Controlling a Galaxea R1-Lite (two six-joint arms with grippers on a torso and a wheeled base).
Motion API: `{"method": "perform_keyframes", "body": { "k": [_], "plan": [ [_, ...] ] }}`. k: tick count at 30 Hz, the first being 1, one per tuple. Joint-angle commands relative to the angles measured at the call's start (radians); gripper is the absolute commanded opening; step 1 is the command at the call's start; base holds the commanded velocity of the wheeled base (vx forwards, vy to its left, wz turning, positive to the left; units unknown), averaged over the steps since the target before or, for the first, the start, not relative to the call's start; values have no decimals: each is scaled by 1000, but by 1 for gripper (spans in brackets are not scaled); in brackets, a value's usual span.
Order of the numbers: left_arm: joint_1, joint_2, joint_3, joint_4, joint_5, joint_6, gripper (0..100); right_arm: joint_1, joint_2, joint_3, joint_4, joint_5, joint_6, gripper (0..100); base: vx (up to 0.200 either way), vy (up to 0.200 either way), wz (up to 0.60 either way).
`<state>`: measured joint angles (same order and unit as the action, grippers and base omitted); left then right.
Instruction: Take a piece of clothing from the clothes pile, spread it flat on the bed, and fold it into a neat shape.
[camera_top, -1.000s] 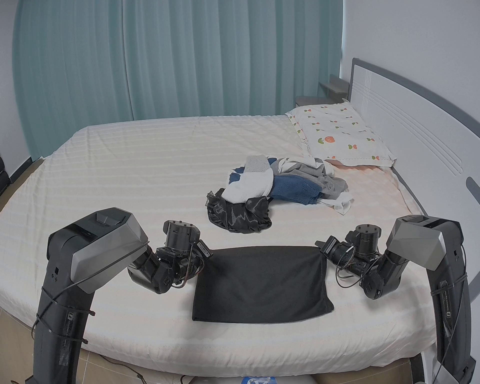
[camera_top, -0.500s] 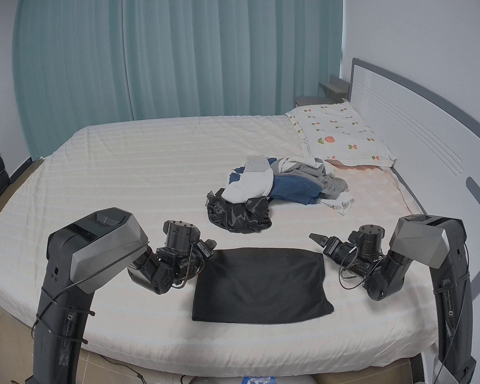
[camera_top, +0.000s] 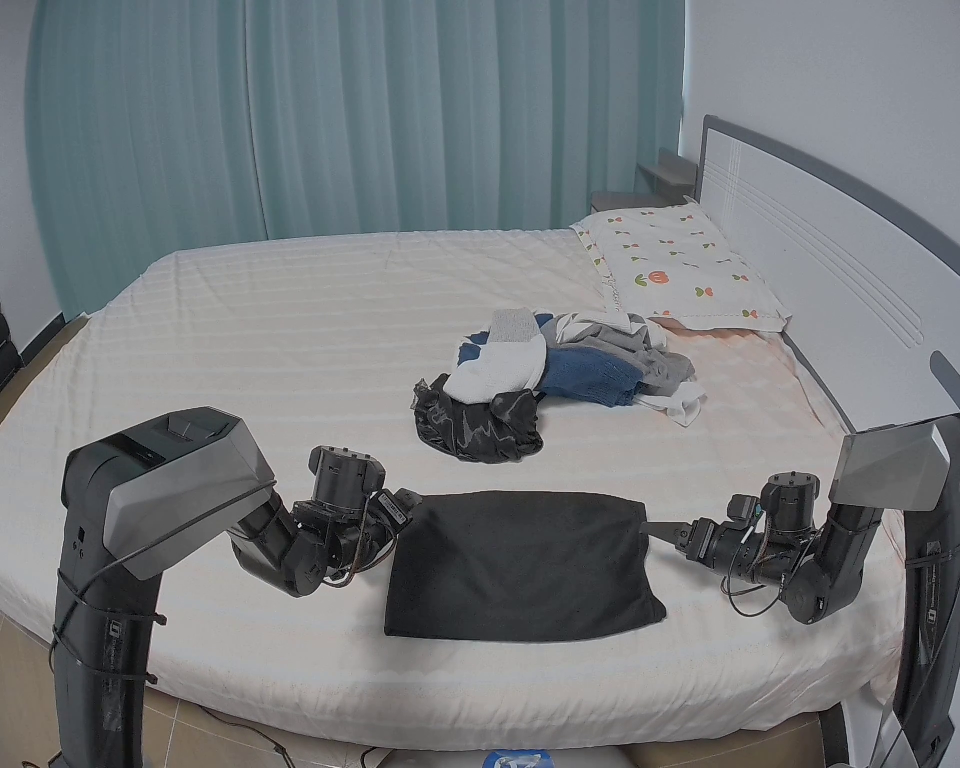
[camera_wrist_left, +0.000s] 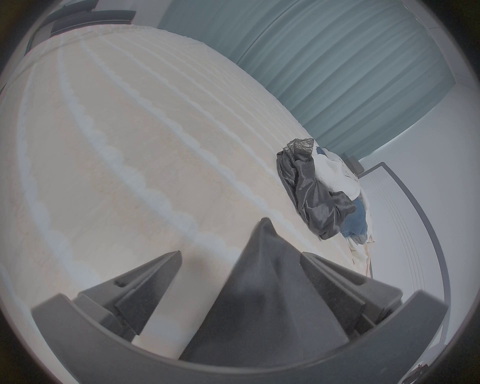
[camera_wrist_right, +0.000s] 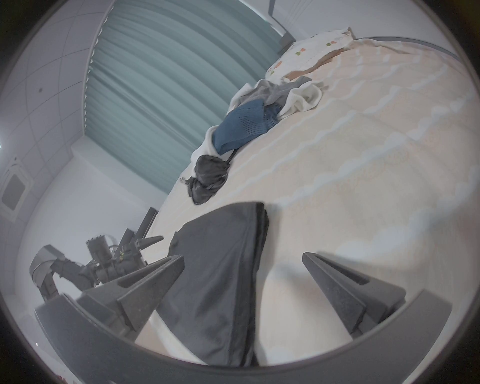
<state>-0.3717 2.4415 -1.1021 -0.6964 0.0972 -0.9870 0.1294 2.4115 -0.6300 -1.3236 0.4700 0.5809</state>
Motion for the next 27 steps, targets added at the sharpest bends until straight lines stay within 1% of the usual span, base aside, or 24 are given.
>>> {"method": "perform_keyframes", "body": {
  "k": [1,2,5,19,20,21,22,24,27],
  "plan": [
    [-1,-27,16,3,-2,-5,100,-5,-25,52,-22,21,-15,100,-200,0,0],
    [-1,-25,18,3,-2,-5,100,-2,-22,65,-46,35,-16,100,-200,0,0],
    [-1,-22,18,-2,-1,-5,100,6,-14,84,-62,50,-18,100,0,0,0],
    [0,-21,8,-5,-1,-5,100,65,54,33,-57,48,-32,100,0,0,0],
    [0,-21,8,-5,-1,-5,100,65,55,35,-54,48,-38,0,0,0,0],
    [0,-21,8,-5,-1,-5,100,65,55,35,-54,48,-38,0,0,0,0],
    [0,-21,8,-5,-1,-5,100,65,63,38,-51,48,-69,0,0,0,0],
    [0,-21,8,-5,-1,-5,100,62,70,44,-52,44,-101,0,0,0,0],
    [2,-21,7,-3,-1,-7,100,56,58,72,-54,44,-110,0,0,0,0]
  ]
}}
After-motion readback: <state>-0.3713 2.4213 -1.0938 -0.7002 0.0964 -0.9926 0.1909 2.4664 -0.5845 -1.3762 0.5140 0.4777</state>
